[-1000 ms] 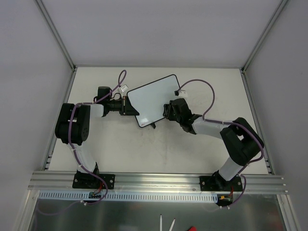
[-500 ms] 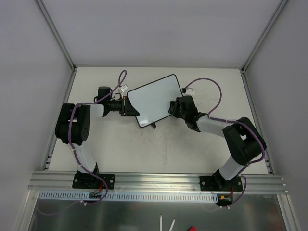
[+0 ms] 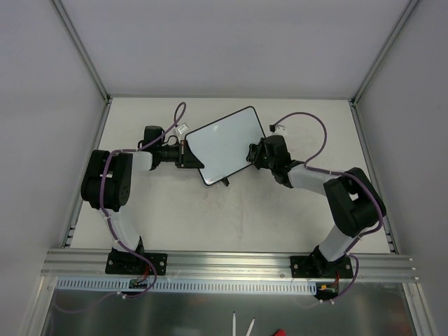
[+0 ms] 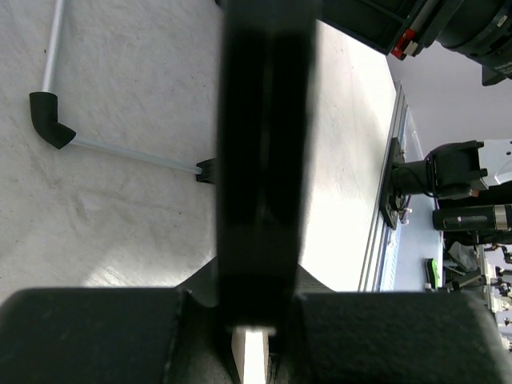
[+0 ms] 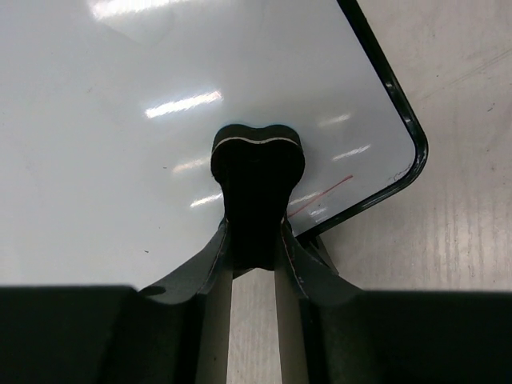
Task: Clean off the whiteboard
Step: Hold the whiteboard at the whiteboard stand.
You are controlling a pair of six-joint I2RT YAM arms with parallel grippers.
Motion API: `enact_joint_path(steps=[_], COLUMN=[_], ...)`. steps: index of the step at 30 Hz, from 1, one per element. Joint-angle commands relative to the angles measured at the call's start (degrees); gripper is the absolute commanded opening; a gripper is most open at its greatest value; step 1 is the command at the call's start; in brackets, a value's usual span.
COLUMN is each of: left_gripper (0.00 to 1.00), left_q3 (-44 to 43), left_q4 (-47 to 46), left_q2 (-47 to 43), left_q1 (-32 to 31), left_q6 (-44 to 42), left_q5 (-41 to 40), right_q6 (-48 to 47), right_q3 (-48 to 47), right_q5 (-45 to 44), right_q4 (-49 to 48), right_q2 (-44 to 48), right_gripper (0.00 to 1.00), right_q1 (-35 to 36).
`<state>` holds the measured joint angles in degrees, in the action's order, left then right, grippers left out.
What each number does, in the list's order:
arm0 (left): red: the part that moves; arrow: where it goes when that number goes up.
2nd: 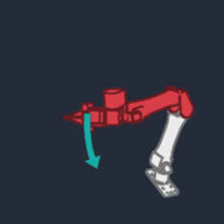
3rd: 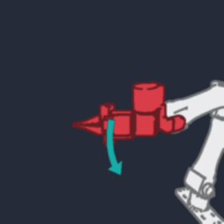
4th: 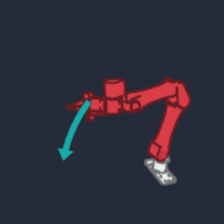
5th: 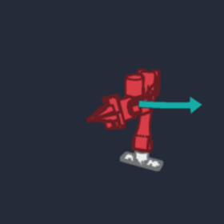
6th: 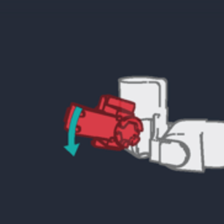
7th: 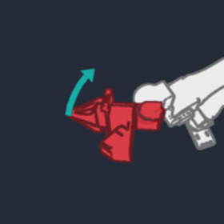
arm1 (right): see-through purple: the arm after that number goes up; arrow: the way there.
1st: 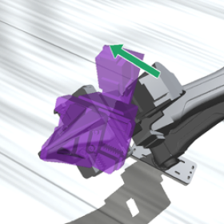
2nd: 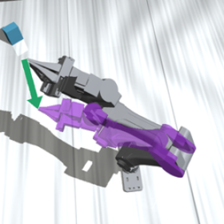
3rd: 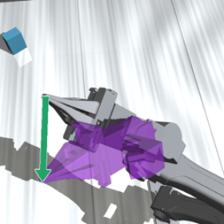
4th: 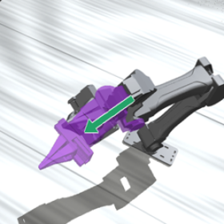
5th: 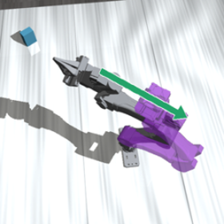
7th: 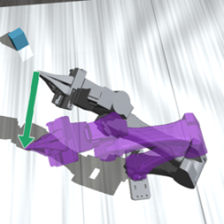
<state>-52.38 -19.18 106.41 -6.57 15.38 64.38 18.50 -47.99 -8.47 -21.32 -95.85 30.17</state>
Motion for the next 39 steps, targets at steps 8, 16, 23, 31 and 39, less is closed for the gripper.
enact_joint_path(steps=[8,16,23,31,39], left_gripper=[0.0,0.0,0.0,0.0,0.0], left_q3=[-0.79,-0.88,-0.79,-0.79,-0.88], left_q4=[1.95,1.87,1.95,1.95,1.95], left_q2=[-0.5,-0.5,-0.59,-0.5,-0.41], left_q1=[0.06,0.06,0.06,0.06,0.06], left_q6=[-0.17,-0.17,-0.17,-0.17,-0.17], left_q5=[-1.19,-1.1,-1.19,-1.1,-1.19], right_q6=[1.98,1.71,-0.31,0.48,1.36], right_q3=[-7.12,-5.63,-7.65,-7.56,-8.17], right_q5=[-4.45,-1.91,-4.1,-2.26,0.91], right_q4=[1.63,-2.58,0.23,0.23,-2.32], right_q2=[-3.2,-1.18,1.11,0.23,-2.76], right_gripper=[0.01,0.0,0.01,0.01,0.0], right_q1=[-2.05,-2.58,-4.68,-8.55,-9.17])
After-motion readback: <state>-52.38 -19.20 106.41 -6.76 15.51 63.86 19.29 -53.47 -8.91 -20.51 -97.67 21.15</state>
